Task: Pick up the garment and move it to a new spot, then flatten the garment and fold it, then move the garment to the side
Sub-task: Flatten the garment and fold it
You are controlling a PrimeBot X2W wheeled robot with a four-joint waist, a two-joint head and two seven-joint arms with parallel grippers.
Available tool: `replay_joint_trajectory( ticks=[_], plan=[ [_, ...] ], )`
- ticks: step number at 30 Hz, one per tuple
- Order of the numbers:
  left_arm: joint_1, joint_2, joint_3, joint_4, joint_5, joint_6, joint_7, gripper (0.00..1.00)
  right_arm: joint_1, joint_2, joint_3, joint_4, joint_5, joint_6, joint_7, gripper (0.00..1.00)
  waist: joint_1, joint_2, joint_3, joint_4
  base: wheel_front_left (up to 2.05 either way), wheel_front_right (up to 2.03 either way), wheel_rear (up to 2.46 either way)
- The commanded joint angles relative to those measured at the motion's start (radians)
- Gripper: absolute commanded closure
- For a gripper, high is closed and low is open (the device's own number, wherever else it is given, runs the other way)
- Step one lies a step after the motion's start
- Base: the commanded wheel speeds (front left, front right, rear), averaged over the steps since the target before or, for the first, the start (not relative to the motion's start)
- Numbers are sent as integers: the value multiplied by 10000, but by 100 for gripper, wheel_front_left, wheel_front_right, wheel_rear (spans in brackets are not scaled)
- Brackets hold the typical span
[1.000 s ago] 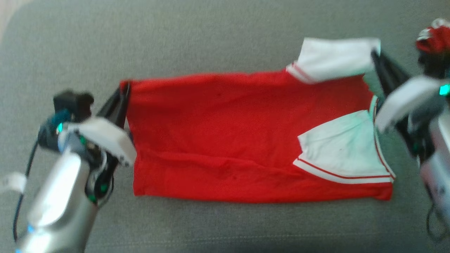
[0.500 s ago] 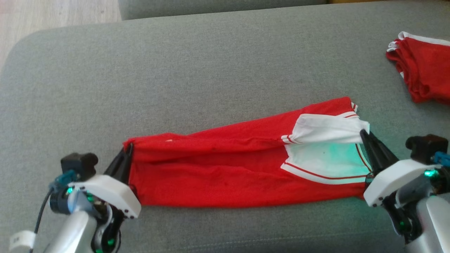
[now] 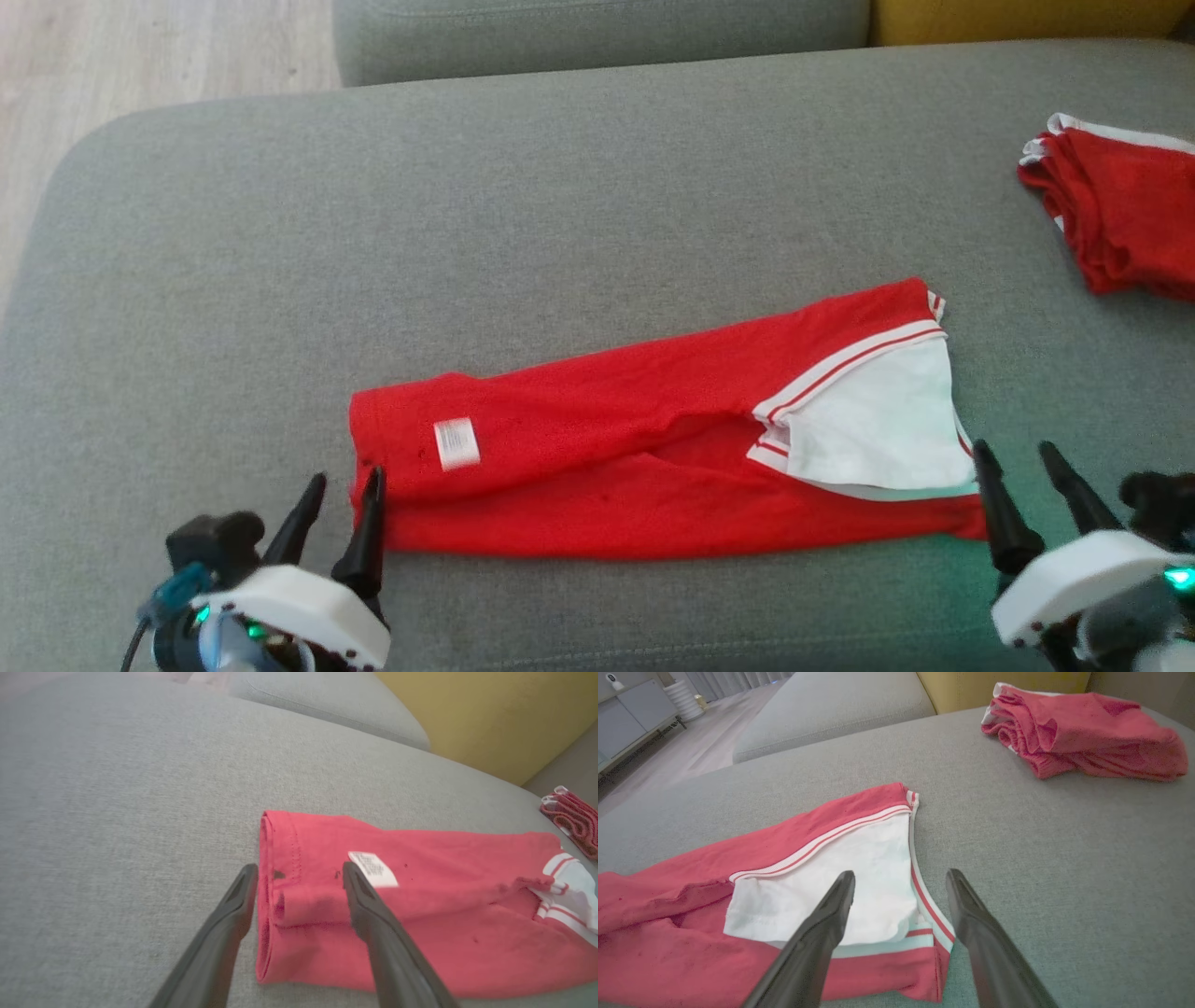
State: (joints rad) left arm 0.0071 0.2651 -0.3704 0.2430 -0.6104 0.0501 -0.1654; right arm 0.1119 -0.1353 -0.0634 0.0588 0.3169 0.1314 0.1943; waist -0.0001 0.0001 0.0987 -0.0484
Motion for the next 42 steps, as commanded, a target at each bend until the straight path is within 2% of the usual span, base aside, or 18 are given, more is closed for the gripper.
replay_joint_trajectory(
  ticks=[1,9,14,20,27,40,41,42],
  plan=[
    [-249,52,523,-480,-22,162,-221,0,-124,-109,-8,-576,-109,-7,36,0,1,-1,-40,42,0,0,0],
    [-209,-111,868,-1135,409,727,-760,0,-425,-84,-237,-844,-374,-7,542,0,1,-1,-160,177,0,0,0],
    [-234,-193,947,-1364,765,953,-877,0,-1224,-229,-106,-193,-769,-7,1415,0,1,-1,-172,322,0,0,0],
    [-209,-312,1022,-1428,884,999,-924,0,-2223,-620,-72,1081,-979,-7,2395,0,1,-1,-28,677,0,0,0],
    [-297,-446,1060,-1395,988,919,-948,0,-3076,-897,-73,2462,-1112,-7,3033,0,1,-1,275,1071,0,0,0],
    [-398,-531,1115,-1425,1201,807,-960,0,-3897,-954,266,3941,-463,-7,4177,0,1,-1,514,1309,0,0,0],
    [-398,-529,1114,-1432,1212,807,-960,0,-3915,-940,309,3986,-366,-7,4237,22,1,-1,511,1311,0,0,0],
    [-393,-522,1112,-1437,1226,808,-960,0,-3929,-933,360,4033,-275,-7,4304,49,1,-1,508,1308,0,0,0]
  ],
)
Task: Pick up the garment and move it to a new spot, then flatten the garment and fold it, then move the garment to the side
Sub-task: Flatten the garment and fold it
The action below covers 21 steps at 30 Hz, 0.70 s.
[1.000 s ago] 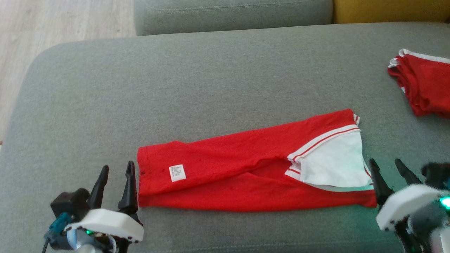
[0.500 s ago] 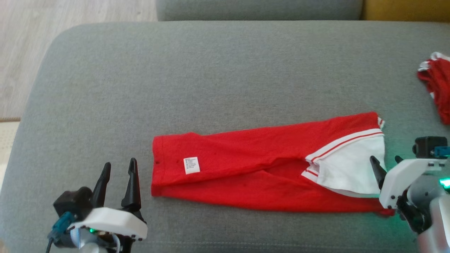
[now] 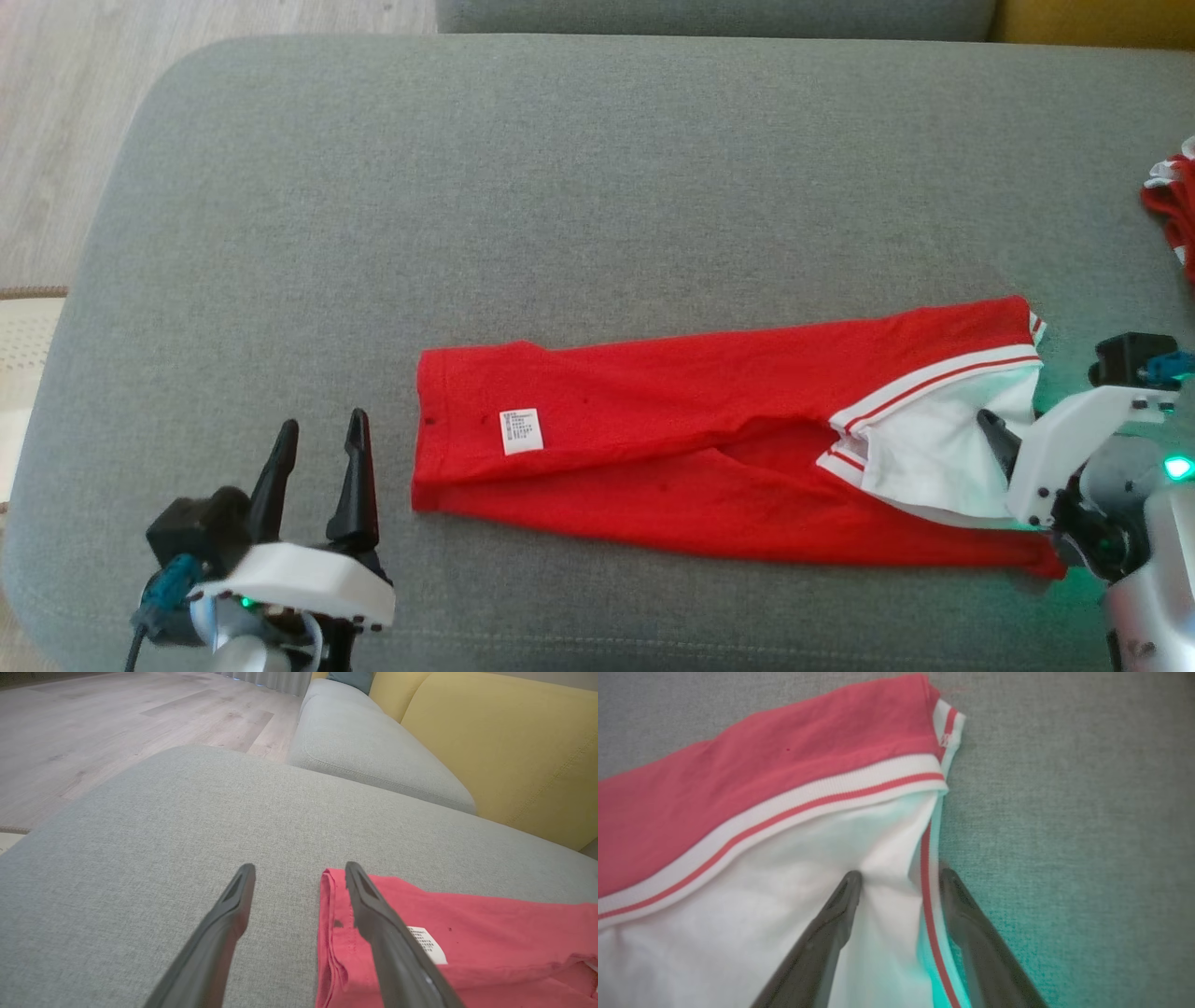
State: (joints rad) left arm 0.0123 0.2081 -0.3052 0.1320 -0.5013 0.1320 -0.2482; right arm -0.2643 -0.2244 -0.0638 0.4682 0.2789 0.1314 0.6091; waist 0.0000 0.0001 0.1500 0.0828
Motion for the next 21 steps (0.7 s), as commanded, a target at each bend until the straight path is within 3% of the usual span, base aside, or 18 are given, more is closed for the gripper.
replay_joint_trajectory(
  ticks=[1,6,14,21],
  plan=[
    [-440,53,459,-331,143,-8,-132,0,-176,-43,421,-20,185,-7,209,62,0,-1,-8,-10,0,0,0],
    [-444,87,449,-334,174,8,-133,0,-200,-24,607,-19,511,-7,-52,100,0,-1,-28,-105,0,0,0],
    [-397,153,399,-379,202,62,-93,0,-266,-172,870,-440,827,-7,-851,100,0,-1,-176,-503,0,0,0],
    [-320,211,307,-469,210,111,3,0,-11,-904,456,-1431,1016,-7,-1057,100,0,-1,-382,-1113,0,0,0]
  ],
)
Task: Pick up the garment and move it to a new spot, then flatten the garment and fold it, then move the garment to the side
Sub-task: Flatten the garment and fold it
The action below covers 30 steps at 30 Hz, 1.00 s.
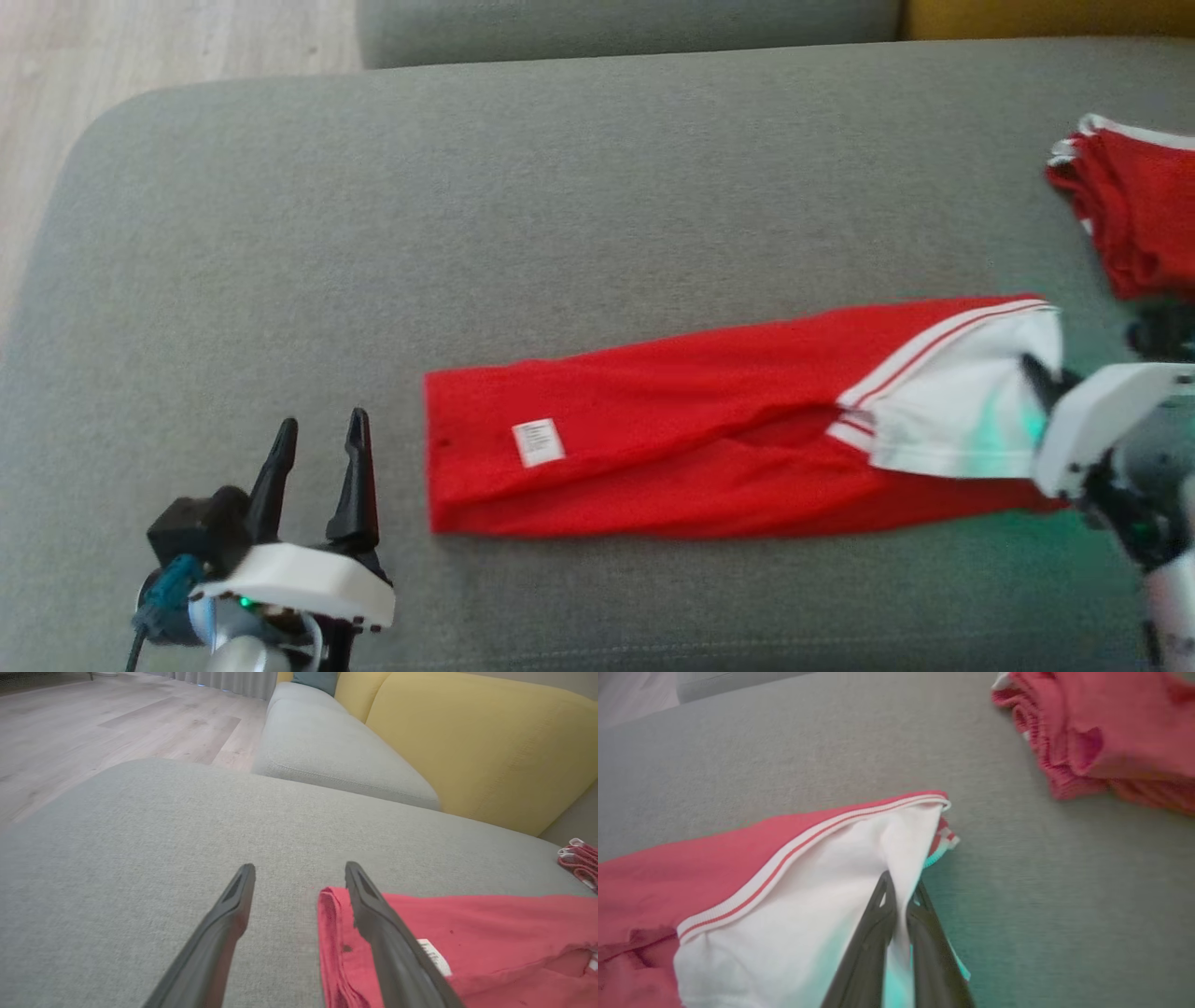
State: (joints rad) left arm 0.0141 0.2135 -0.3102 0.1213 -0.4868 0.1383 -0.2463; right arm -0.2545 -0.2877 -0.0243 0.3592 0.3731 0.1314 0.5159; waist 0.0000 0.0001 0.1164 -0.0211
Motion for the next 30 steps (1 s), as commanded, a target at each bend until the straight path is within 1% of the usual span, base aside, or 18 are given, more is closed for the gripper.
replay_joint_trajectory(
  ticks=[1,3,6,7,12,18,22,26,30],
  plan=[
    [-330,161,352,-374,64,60,-10,0,-49,-355,-47,-514,78,-7,-94,100,0,-1,-62,-145,0,0,0],
    [-315,163,335,-395,60,77,2,0,97,-461,-280,-897,52,-7,3,100,0,-1,-93,-268,0,0,0],
    [-322,185,327,-368,37,63,5,0,327,-441,-476,-1462,-4,-7,219,100,0,-1,-126,-425,0,0,0],
    [-358,193,302,-313,20,39,3,0,525,-245,-327,-1971,12,-7,363,100,0,-1,-176,-531,0,0,0],
    [-419,166,195,-299,34,55,58,0,717,138,461,-2771,207,-7,526,100,0,-1,-275,-532,0,0,0],
    [-442,168,126,-268,9,36,70,0,847,301,1553,-3554,716,-7,612,100,0,-1,-427,-237,0,0,0],
    [-462,144,93,-237,-27,12,59,0,907,566,2239,-3882,1067,-7,593,100,0,-1,-514,58,0,0,0],
    [-469,123,76,-196,-59,-8,38,0,886,1062,2793,-3955,1305,-7,424,100,0,-1,-543,333,0,0,0],
    [-518,71,7,-149,-69,-61,16,0,730,1669,3347,-3613,1421,-7,201,100,0,-1,-530,641,0,0,0]
  ],
)
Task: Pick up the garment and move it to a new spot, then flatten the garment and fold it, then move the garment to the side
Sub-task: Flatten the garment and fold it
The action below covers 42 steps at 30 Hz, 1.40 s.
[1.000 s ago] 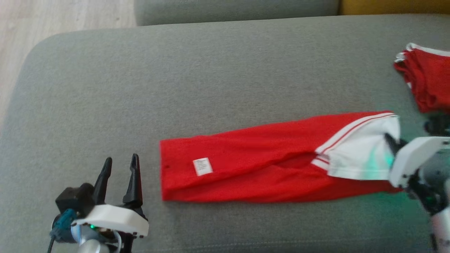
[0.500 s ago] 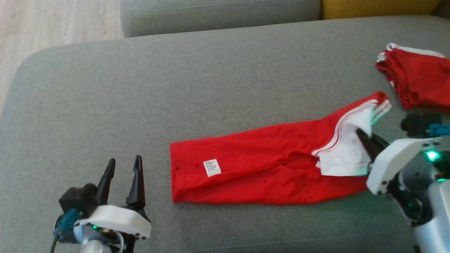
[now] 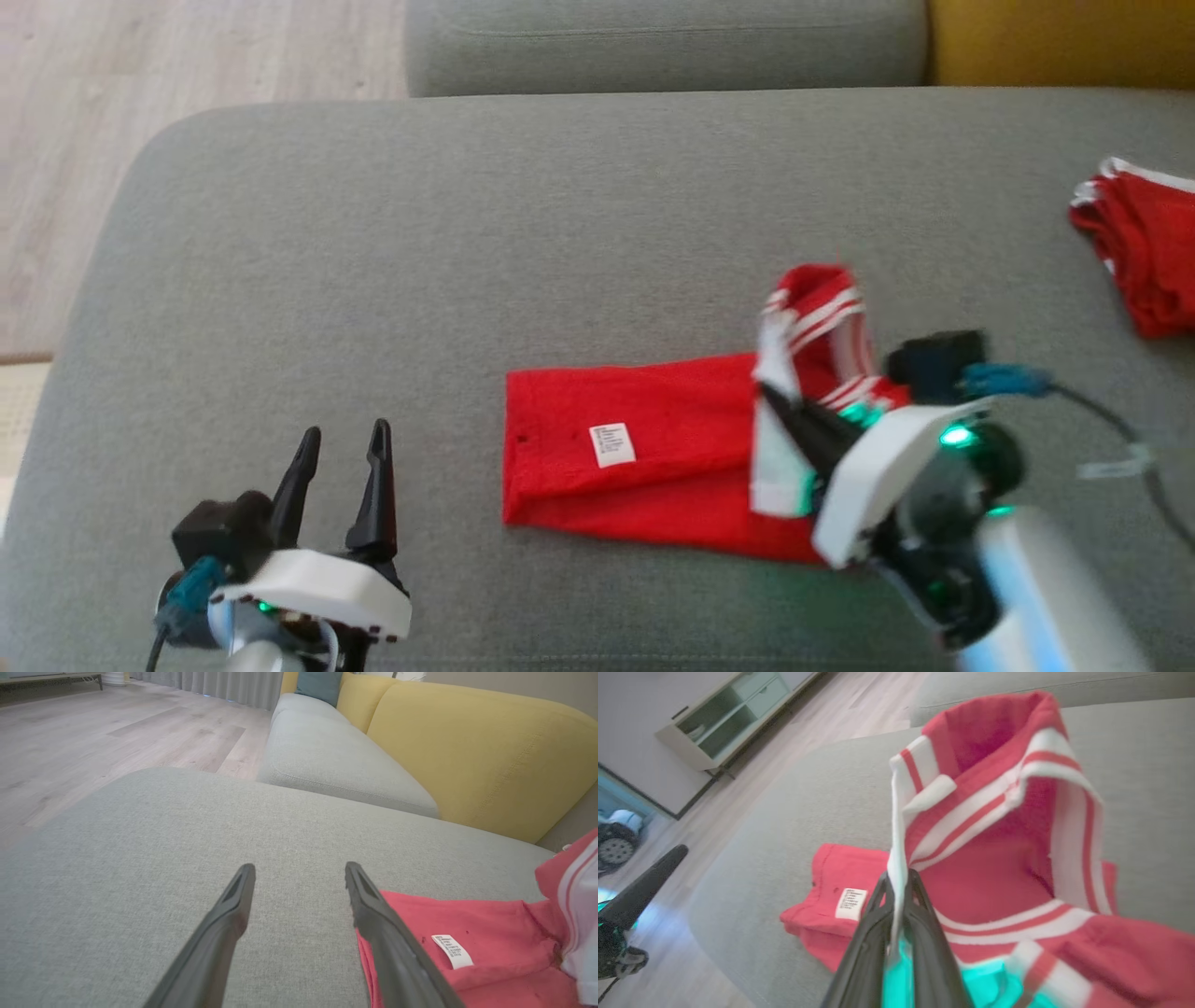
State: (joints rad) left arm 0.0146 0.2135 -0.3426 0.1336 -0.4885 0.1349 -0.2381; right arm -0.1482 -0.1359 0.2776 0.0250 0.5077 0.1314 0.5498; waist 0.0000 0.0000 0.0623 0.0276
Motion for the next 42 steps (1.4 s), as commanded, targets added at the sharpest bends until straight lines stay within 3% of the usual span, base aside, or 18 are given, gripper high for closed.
replay_joint_trajectory(
  ticks=[1,9,24,26,27,28,36,42],
  plan=[
    [-545,56,313,-263,-50,-36,-71,0,-379,275,537,-149,122,-7,-183,100,0,0,27,234,0,0,0],
    [-736,-30,184,-120,-30,-156,-108,0,-1074,808,1575,1081,477,-7,-957,100,0,0,154,746,0,0,0],
    [-1056,-340,-254,407,28,-407,-155,0,-3019,854,3312,4608,2128,-7,-2764,100,0,0,75,1727,0,0,0],
    [-1061,-350,-269,469,23,-426,-161,0,-3151,855,3577,4923,2374,-7,-3029,53,0,0,27,1762,0,0,0],
    [-1057,-353,-270,496,19,-431,-165,0,-3211,855,3709,5043,2524,-7,-3166,14,0,0,-2,1770,0,0,0],
    [-1048,-354,-269,518,15,-434,-168,0,-3269,855,3866,5147,2672,-7,-3270,0,0,0,-30,1772,0,0,0],
    [-914,-318,-306,570,17,-433,-184,0,-3686,855,5006,5269,3653,-7,-4037,0,0,0,-273,1552,0,0,0],
    [-797,-278,-366,525,12,-401,-178,0,-3853,856,5274,4935,3835,-7,-4653,0,0,0,-439,1293,0,0,0]
  ],
)
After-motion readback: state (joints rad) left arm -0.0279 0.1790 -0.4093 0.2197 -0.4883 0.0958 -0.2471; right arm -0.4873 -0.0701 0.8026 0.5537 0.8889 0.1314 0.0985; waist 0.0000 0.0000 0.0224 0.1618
